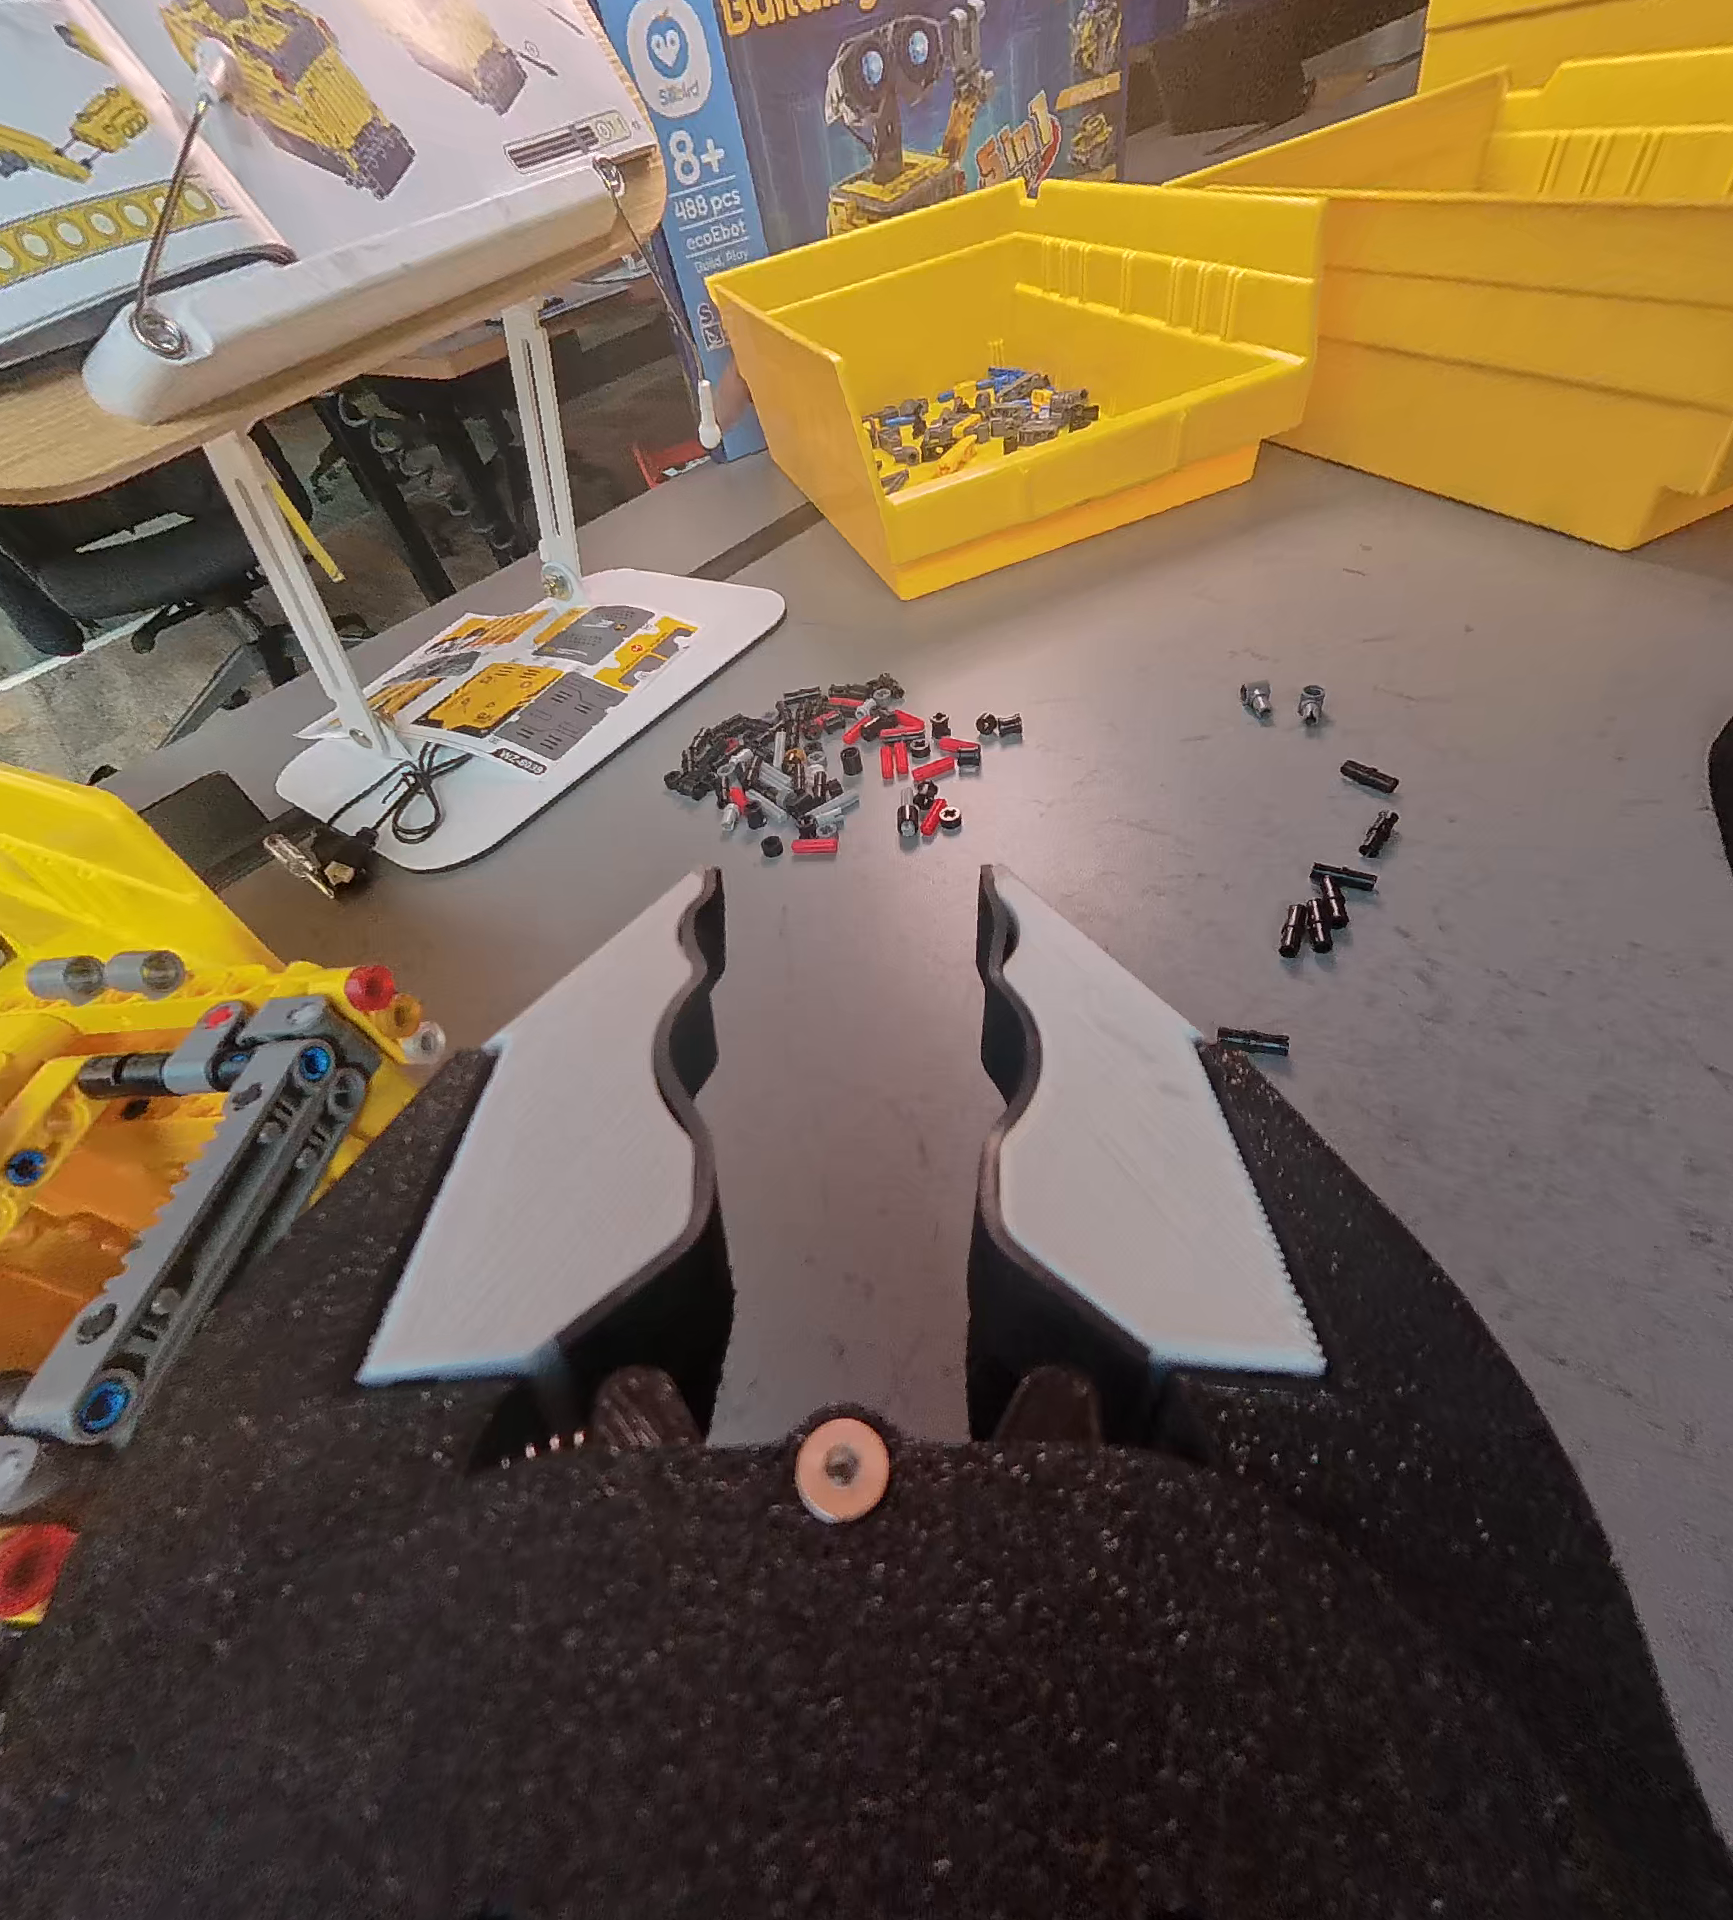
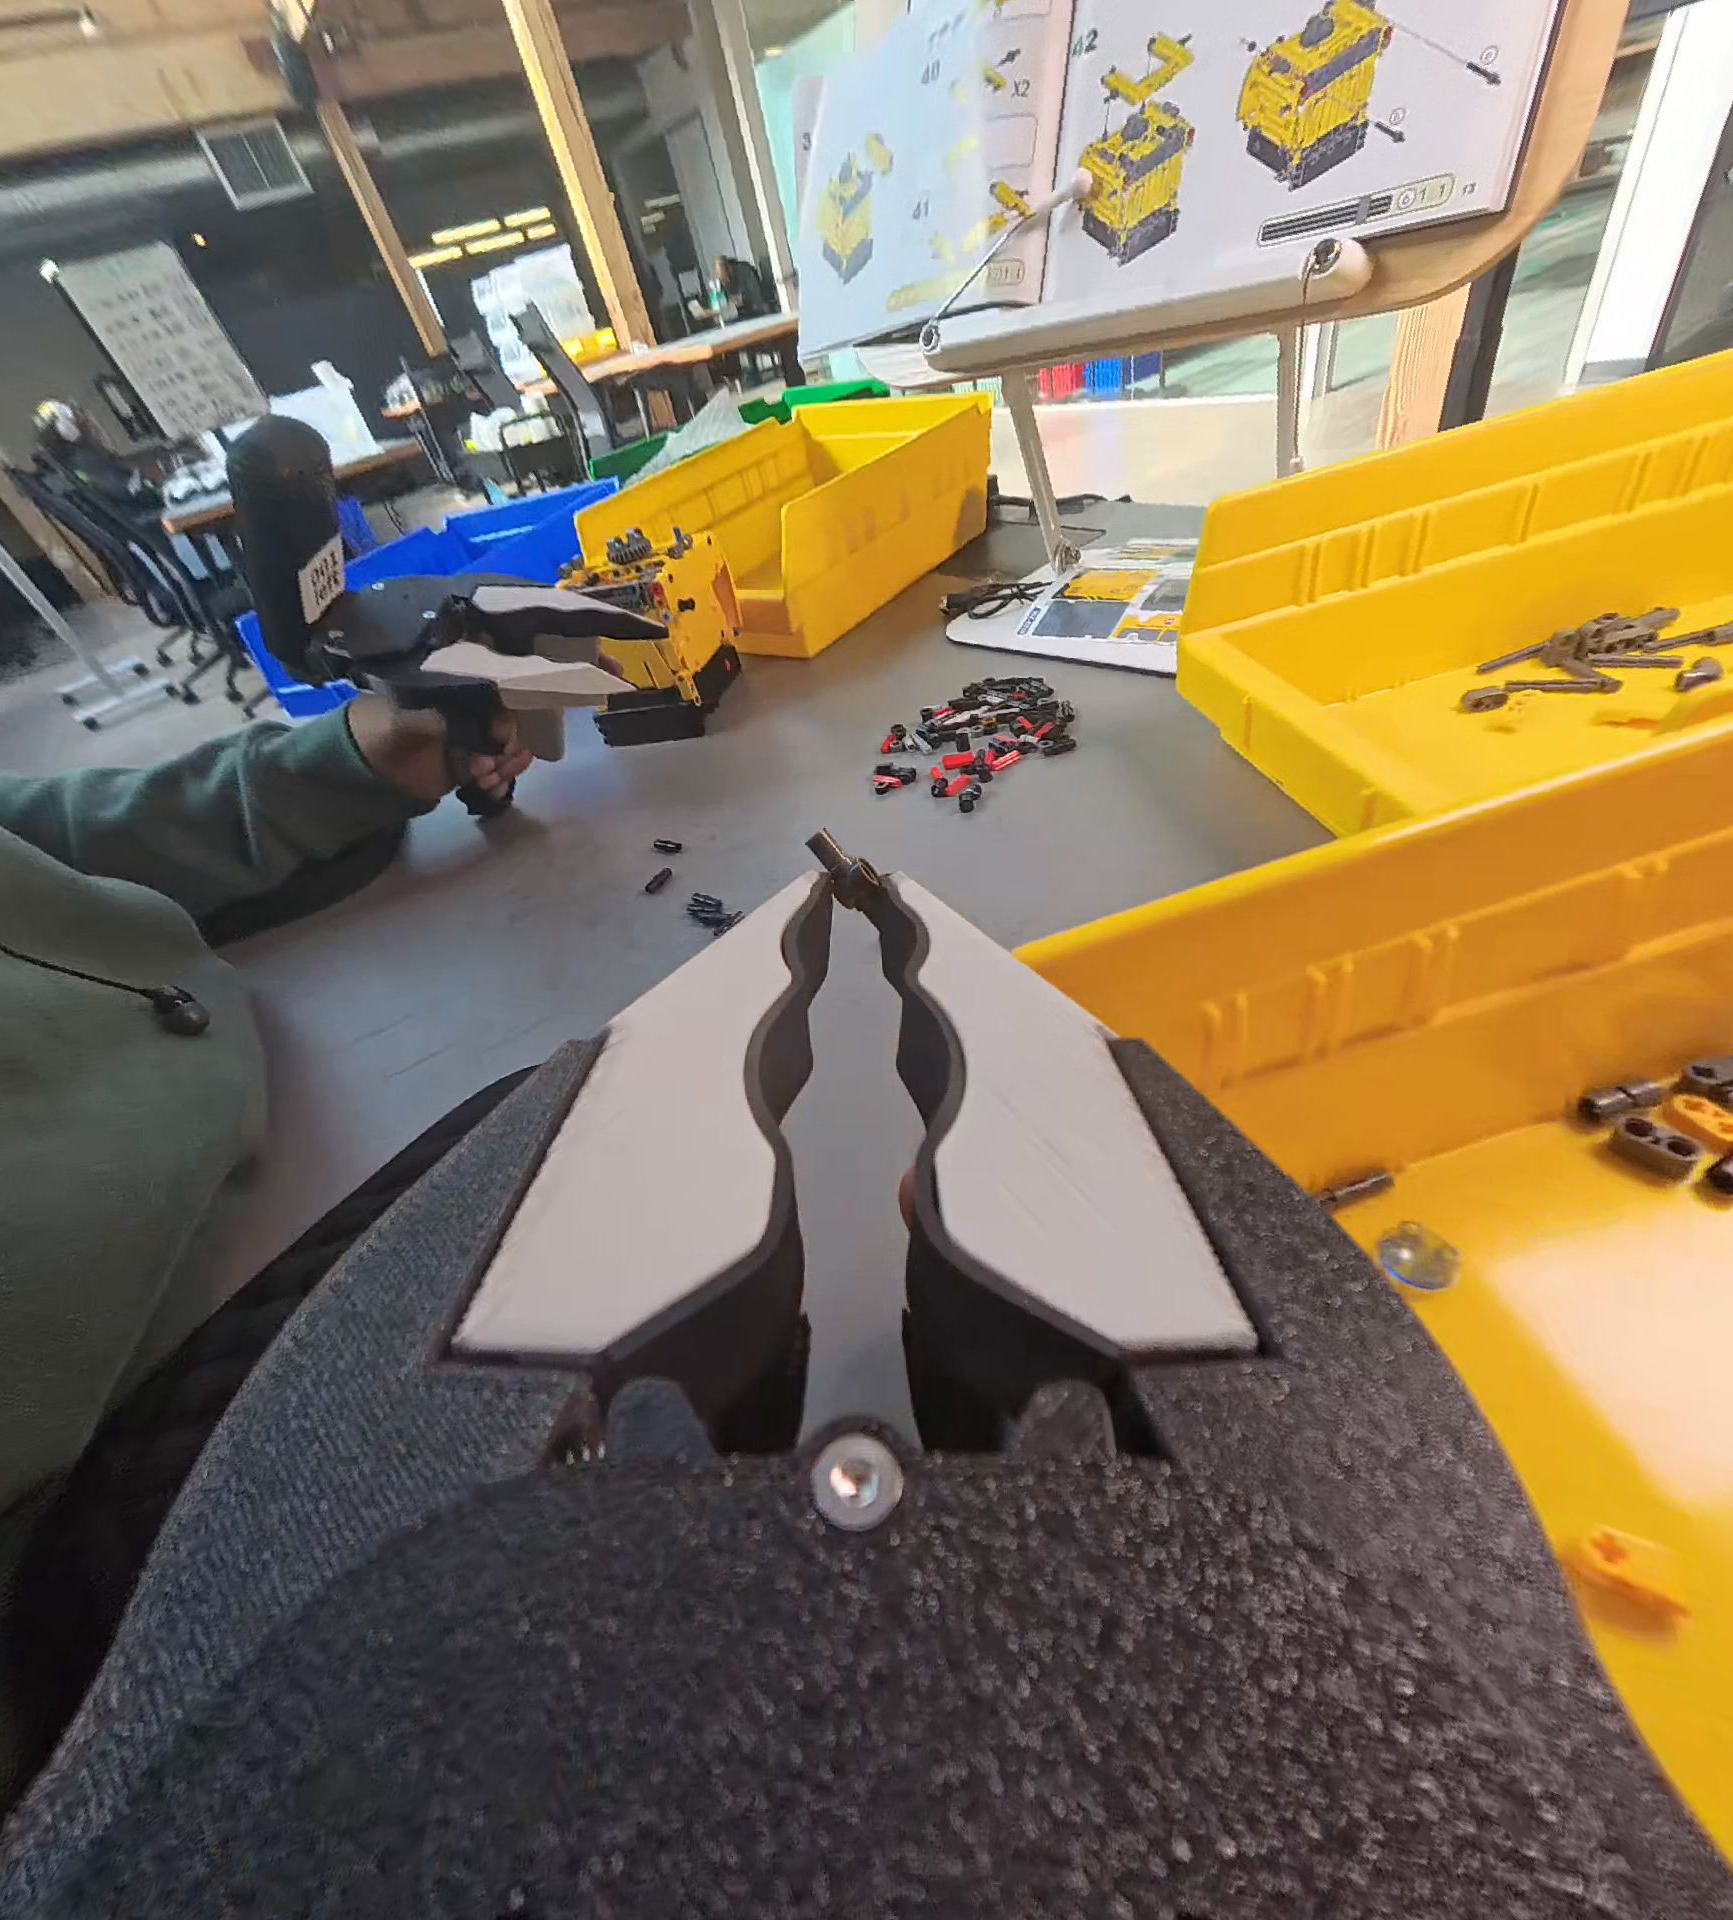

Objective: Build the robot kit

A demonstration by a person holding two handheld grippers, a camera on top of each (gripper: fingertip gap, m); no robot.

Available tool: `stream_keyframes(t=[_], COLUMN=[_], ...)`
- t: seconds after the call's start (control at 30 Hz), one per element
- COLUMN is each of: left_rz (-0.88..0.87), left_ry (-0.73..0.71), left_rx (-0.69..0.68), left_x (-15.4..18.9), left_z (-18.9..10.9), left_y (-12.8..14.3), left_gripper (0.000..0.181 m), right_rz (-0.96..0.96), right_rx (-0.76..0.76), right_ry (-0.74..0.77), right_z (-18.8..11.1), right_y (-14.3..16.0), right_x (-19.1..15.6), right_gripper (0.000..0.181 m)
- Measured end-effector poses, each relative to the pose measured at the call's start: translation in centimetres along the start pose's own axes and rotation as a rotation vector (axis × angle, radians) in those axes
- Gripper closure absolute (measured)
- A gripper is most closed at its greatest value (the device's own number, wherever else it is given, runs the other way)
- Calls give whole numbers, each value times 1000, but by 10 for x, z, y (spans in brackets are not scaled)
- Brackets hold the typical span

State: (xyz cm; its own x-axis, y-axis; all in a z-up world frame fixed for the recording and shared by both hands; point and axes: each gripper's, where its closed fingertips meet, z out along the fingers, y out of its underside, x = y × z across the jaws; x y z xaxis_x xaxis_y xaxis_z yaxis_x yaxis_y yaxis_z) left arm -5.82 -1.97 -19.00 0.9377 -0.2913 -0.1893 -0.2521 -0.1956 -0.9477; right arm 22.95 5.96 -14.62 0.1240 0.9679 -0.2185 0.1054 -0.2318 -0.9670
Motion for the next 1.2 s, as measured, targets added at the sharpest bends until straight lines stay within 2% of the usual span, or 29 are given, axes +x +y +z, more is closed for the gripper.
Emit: stream_keyframes(t=[0.13,0.27,0.43,0.53,0.77,0.93,1.2], left_rz=[17,25,27,27,33,32,41], left_ry=[-5,-8,-9,-9,-12,-16,-20], left_rx=[-9,-16,-19,-22,-31,-31,-59], left_x=[1,2,2,2,2,2,2], left_z=[1,2,2,2,3,3,6], left_y=[1,2,3,3,4,4,8], left_gripper=[133,133,133,133,133,133,133], right_rz=[13,-75,-233,-282,-265,-218,-283], right_rx=[30,-42,-302,-424,-521,-586,-656], right_ry=[-5,28,170,212,226,234,248], right_z=[-4,6,40,61,102,109,107], right_y=[13,26,66,80,89,104,111], right_x=[-5,-8,-2,-5,-17,-13,-12], right_gripper=[173,173,173,173,173,173,172])
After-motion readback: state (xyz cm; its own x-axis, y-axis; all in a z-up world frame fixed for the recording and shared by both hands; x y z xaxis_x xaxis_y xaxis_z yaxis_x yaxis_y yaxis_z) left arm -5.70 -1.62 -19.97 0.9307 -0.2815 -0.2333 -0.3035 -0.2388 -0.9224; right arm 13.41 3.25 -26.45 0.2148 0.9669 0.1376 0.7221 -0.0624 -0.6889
